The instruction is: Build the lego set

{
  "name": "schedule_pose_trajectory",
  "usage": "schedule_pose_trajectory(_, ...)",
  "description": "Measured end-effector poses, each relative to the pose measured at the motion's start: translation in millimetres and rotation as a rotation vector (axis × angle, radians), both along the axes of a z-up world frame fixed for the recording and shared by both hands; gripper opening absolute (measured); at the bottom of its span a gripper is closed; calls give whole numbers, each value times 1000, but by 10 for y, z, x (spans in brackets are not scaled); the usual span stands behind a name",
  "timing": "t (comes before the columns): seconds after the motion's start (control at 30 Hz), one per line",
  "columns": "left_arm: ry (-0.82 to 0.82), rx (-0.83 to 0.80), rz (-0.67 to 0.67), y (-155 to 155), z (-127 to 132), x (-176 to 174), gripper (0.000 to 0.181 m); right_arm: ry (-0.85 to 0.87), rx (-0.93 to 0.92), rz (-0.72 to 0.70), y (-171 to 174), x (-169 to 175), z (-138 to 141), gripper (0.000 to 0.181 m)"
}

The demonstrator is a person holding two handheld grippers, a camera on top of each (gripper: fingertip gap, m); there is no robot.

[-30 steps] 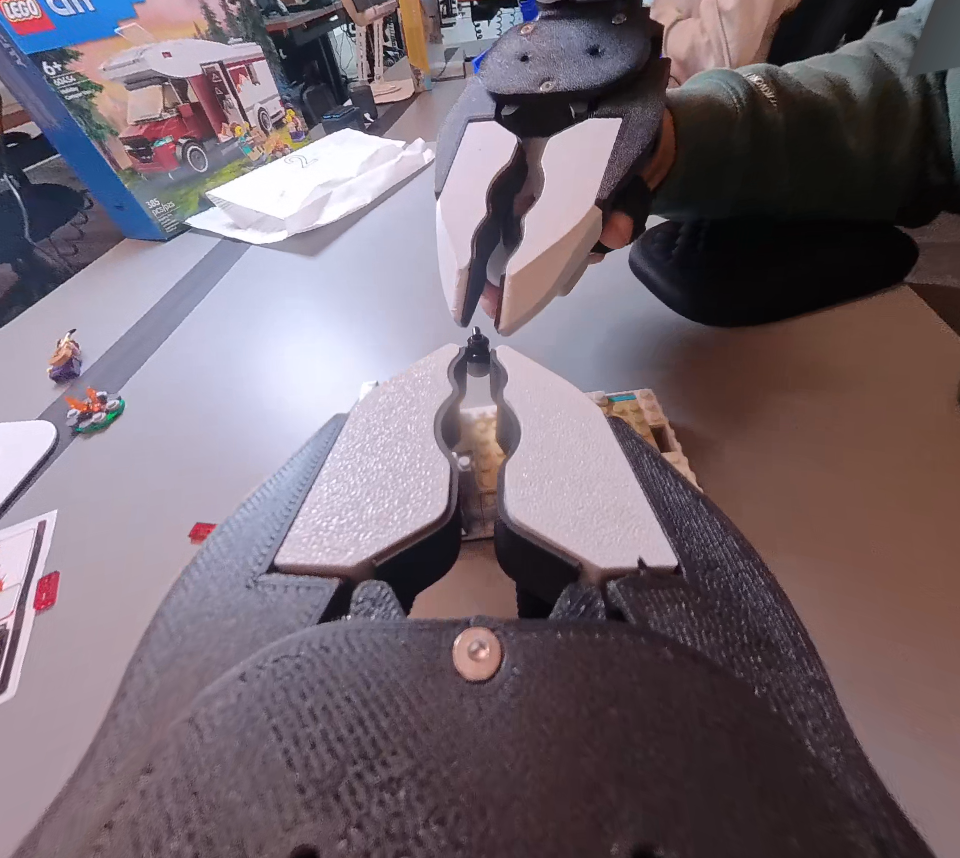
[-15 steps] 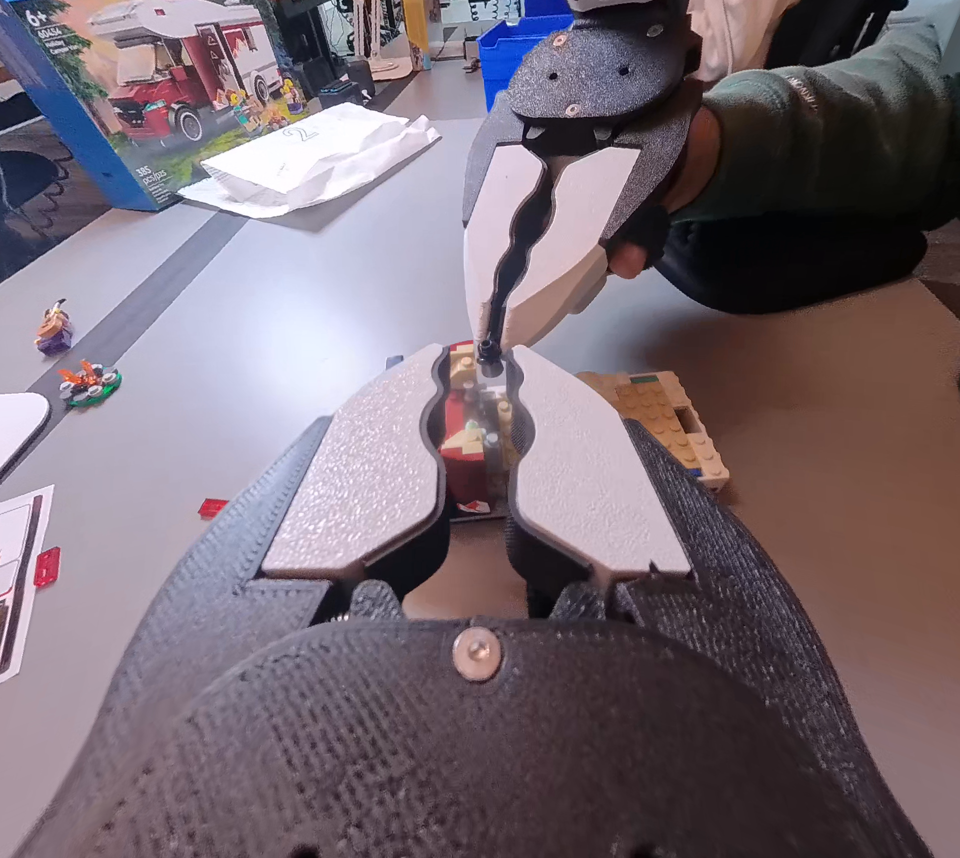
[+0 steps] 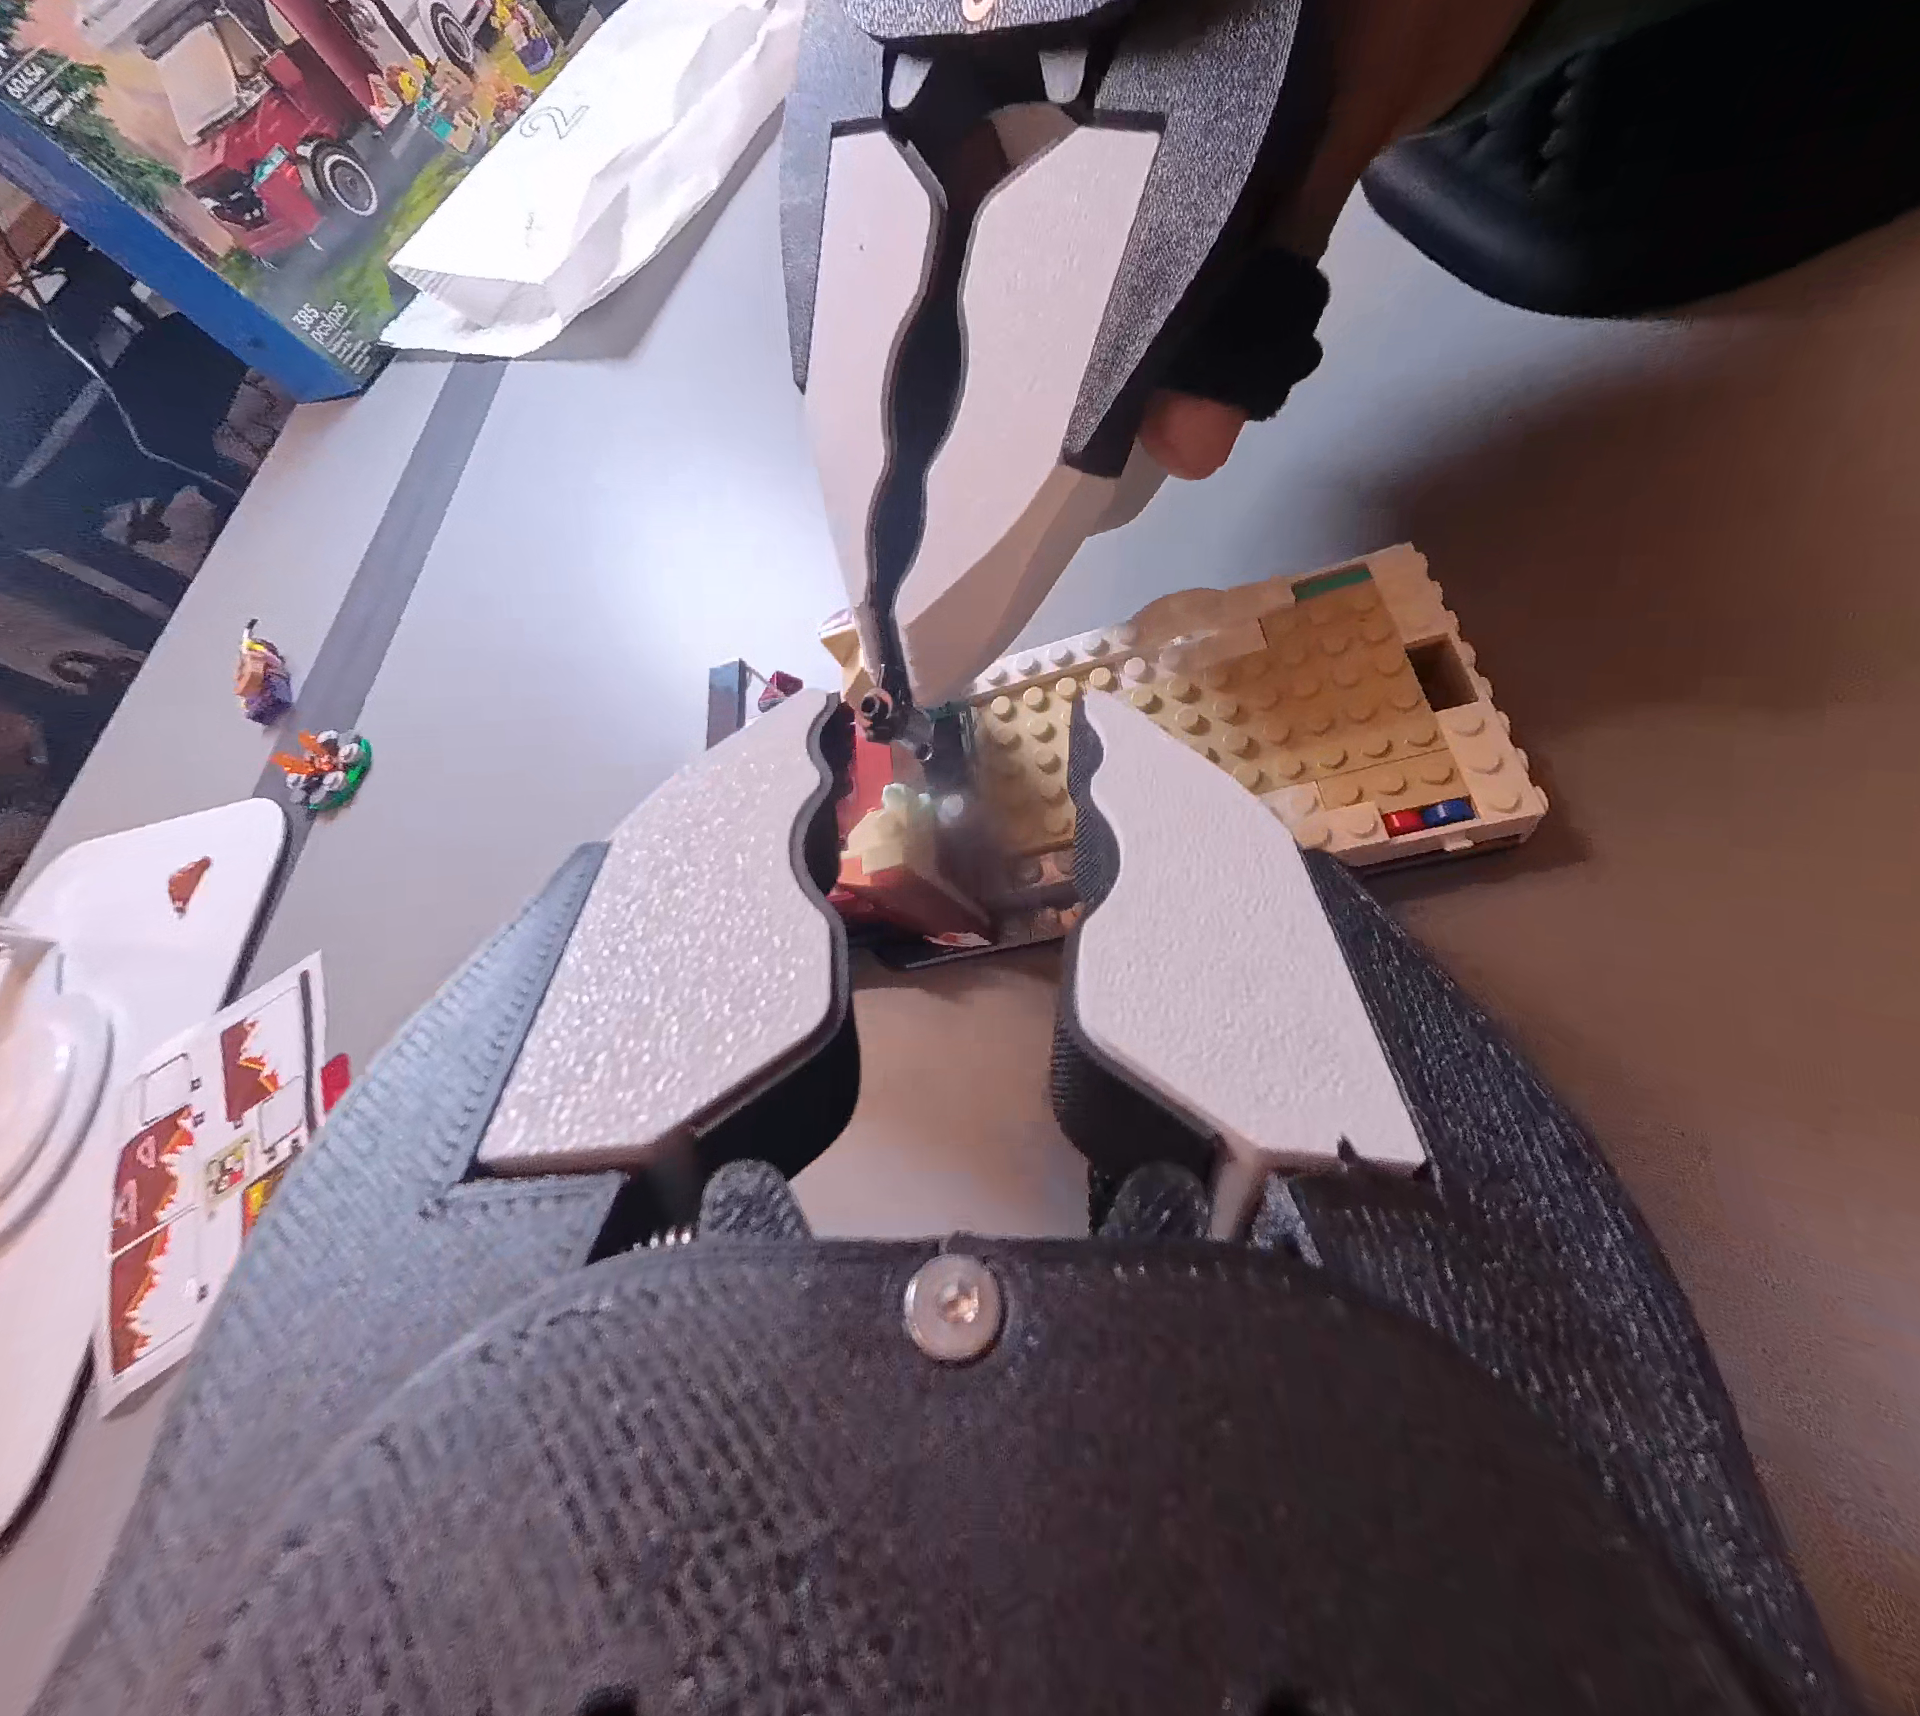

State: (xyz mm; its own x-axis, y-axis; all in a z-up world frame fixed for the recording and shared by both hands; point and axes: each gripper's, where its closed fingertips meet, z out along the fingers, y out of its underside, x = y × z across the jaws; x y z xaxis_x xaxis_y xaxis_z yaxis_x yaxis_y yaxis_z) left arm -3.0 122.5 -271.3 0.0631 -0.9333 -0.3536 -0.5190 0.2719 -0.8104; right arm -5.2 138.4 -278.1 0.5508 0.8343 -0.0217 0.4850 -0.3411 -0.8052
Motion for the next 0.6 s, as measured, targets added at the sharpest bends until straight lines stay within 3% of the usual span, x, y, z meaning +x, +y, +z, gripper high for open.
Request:
schedule_pose_trajectory(0.27, 101, 124, 19, 12, -60, -12, 38, -70, 22, -96, 24, 2, -14, 3)
schedule_pose_trajectory(0.6, 150, 162, 23, 24, -113, -28, 36, -108, 48, -142, 29, 2, -23, 3)
